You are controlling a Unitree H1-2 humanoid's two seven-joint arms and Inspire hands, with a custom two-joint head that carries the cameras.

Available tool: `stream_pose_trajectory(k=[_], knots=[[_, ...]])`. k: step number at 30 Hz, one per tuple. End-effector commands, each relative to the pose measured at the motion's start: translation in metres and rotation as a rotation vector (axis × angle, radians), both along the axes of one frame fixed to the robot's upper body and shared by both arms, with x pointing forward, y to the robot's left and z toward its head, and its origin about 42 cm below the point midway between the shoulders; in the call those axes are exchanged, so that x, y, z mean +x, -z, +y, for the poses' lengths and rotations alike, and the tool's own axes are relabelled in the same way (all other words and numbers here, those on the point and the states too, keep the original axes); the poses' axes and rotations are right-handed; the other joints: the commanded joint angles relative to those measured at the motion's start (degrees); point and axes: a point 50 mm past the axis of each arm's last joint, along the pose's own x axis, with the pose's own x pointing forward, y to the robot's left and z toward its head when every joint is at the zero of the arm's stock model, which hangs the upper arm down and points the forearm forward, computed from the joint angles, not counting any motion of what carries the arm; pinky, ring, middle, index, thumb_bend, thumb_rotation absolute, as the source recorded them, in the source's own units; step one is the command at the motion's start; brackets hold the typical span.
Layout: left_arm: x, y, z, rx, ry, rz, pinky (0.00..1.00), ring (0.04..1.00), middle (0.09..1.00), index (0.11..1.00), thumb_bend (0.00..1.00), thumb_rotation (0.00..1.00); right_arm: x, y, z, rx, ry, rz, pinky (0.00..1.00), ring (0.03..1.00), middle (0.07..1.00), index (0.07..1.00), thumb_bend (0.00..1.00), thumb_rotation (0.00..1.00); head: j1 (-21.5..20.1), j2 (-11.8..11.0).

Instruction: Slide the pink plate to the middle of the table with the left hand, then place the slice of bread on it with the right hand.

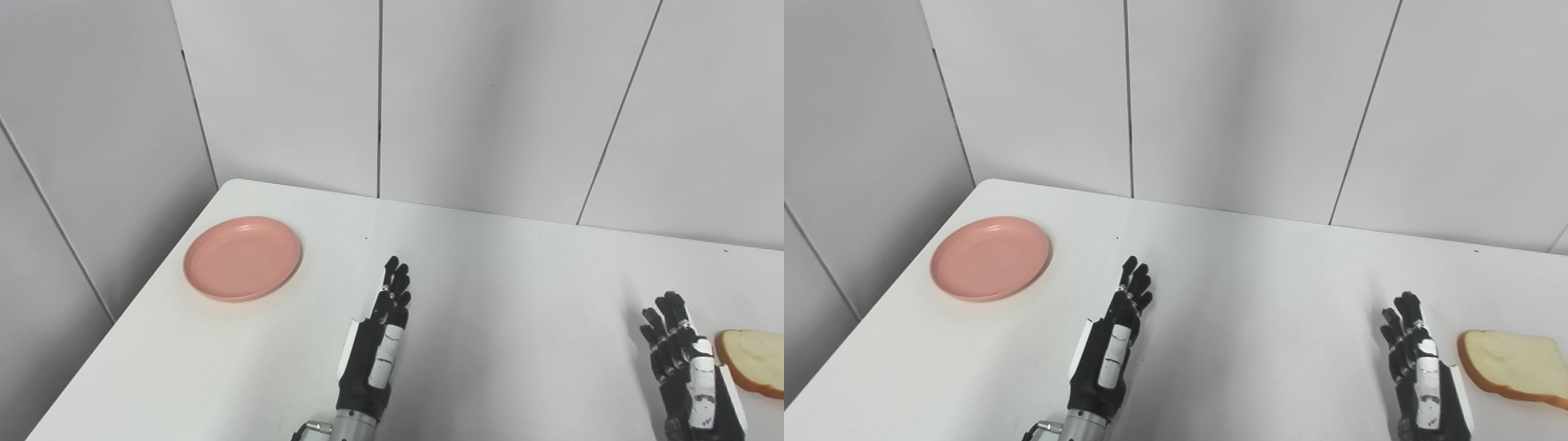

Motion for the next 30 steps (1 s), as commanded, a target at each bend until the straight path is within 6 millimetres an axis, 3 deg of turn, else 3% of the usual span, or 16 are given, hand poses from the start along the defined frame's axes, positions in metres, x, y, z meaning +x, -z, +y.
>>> stream_pose_trajectory(k=[1,5,9,16,22,30], knots=[[-0.004,0.001,0.018,-0.012,-0.023,0.039,0.99,0.994,1.0,1.0,0.84,0.89,-0.031,0.055,0.01,0.048,0.021,0.164,1.0,0.943,0.971,0.959,0.73,1.0,0.0,0.0],[0.012,-0.031,0.032,-0.041,-0.043,-0.032,0.95,0.947,0.938,0.979,0.9,0.86,-0.03,0.056,0.013,0.053,0.014,0.162,1.0,0.947,0.969,0.947,0.75,1.0,-0.3,-0.2],[0.033,-0.061,0.051,-0.011,-0.068,-0.12,0.87,0.894,0.883,0.879,0.92,0.86,-0.029,0.057,0.016,0.054,0.015,0.159,0.99,0.949,0.967,0.942,0.77,1.0,-0.4,-0.6],[0.06,-0.091,0.082,0.045,-0.108,-0.164,0.84,0.871,0.877,0.871,1.0,0.87,-0.027,0.058,0.019,0.05,0.015,0.161,0.96,0.942,0.959,0.929,0.81,0.98,-0.7,-1.0],[0.08,-0.118,0.114,0.1,-0.129,-0.213,0.85,0.875,0.88,0.803,0.94,0.88,-0.026,0.059,0.02,0.049,0.013,0.158,0.95,0.934,0.947,0.92,0.78,0.98,-0.8,-1.2],[0.107,-0.157,0.164,0.157,-0.144,-0.235,0.84,0.884,0.87,0.839,0.96,0.9,-0.026,0.06,0.02,0.049,0.01,0.163,0.95,0.935,0.948,0.918,0.79,0.97,-0.8,-0.9]])
